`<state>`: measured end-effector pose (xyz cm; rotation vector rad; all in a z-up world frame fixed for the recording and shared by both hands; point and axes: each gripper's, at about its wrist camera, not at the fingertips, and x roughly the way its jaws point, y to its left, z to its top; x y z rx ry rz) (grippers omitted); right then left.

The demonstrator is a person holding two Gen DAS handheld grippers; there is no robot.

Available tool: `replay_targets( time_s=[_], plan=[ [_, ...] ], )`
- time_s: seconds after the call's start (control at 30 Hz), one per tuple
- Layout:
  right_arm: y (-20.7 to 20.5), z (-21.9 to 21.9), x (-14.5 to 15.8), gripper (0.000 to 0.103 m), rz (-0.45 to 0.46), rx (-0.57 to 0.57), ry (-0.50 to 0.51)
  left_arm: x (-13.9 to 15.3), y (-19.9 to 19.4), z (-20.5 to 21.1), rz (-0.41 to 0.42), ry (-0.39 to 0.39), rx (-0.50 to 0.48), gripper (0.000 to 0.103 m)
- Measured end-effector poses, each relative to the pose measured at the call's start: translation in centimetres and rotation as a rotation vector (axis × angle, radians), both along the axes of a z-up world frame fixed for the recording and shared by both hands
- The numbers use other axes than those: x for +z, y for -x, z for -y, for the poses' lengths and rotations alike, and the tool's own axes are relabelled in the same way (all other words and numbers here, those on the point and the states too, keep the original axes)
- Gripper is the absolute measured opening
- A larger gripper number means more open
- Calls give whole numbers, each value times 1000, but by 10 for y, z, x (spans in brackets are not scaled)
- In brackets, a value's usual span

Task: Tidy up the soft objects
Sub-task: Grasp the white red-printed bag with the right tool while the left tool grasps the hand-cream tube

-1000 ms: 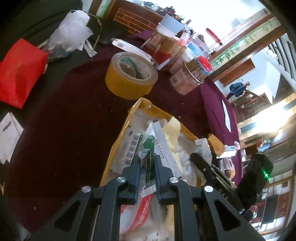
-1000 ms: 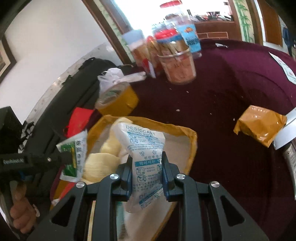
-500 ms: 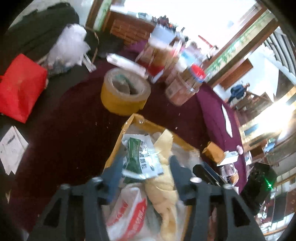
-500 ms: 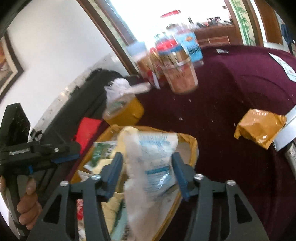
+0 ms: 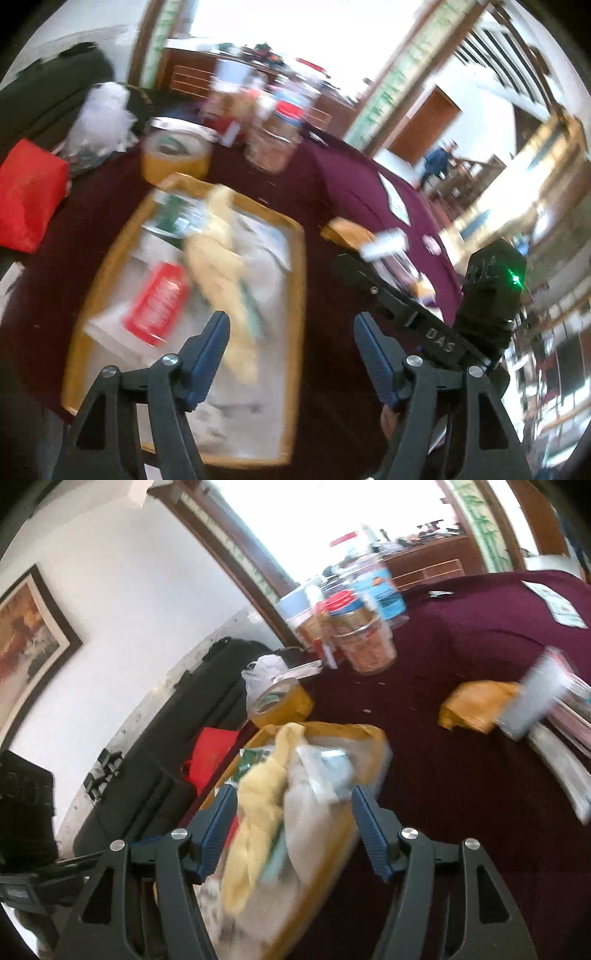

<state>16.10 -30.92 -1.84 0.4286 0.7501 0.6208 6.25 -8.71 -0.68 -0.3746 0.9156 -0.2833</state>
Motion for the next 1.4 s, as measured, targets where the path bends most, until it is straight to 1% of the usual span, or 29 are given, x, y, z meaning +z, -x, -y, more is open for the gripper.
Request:
replay_targets(
  time_s=[0.13,0.23,0.3,0.4,0.47,0.57,0.6,0.63,0.73,0.83,0.9,0.93,0.97,1.07,1.1,1.13,1.2,1.27,1.3,1.33,1.4],
  plan=[
    [15,58,-7,64,-65,-60,-20,-7,-1,43,-22,3,-88,74],
    [22,118,-13,64,-100,-143,-15,-13,-4,67,-40,2,-112,78],
    [22,148,-19,66,-125,-196,-22,-18,-8,82,-62,-6,-110,79],
    [18,189,-30,66,-185,-305,33,-25,-9,95,-79,-10,-88,79],
    [14,210,-36,66,-231,-372,91,-28,-8,102,-76,-22,-83,79],
    [10,235,-40,66,-247,-456,164,-33,-7,109,-76,-50,-69,80],
    [10,240,-41,70,-243,-477,188,-34,-8,112,-80,-54,-72,80],
    [7,242,-42,73,-248,-489,208,-36,-9,115,-86,-57,-78,80],
    [0,247,-53,73,-271,-515,269,-38,-11,119,-104,-49,-87,80],
    [-1,239,-56,78,-248,-518,334,-41,-16,128,-114,-60,-109,80],
    [-1,231,-56,78,-234,-511,359,-44,-20,133,-125,-71,-117,80],
    [-2,228,-57,78,-227,-512,384,-46,-22,135,-132,-72,-121,80],
    [-2,221,-58,78,-219,-509,430,-48,-24,136,-140,-71,-121,80],
    [-2,215,-58,78,-207,-502,480,-56,-29,141,-168,-62,-112,80],
    [-2,215,-58,77,-206,-499,488,-57,-31,142,-173,-62,-110,80],
    [-3,215,-59,71,-205,-498,489,-58,-32,144,-179,-62,-110,80],
    [-2,217,-58,64,-205,-518,499,-60,-34,149,-184,-66,-116,80],
    [-1,217,-58,57,-201,-514,500,-61,-38,154,-182,-73,-123,80],
    [-1,215,-58,50,-197,-506,502,-61,-41,158,-182,-81,-124,80],
    [-2,213,-58,47,-191,-491,509,-62,-43,160,-183,-85,-125,80],
    [-2,211,-58,45,-191,-490,521,-65,-51,170,-192,-95,-142,80]
  ],
)
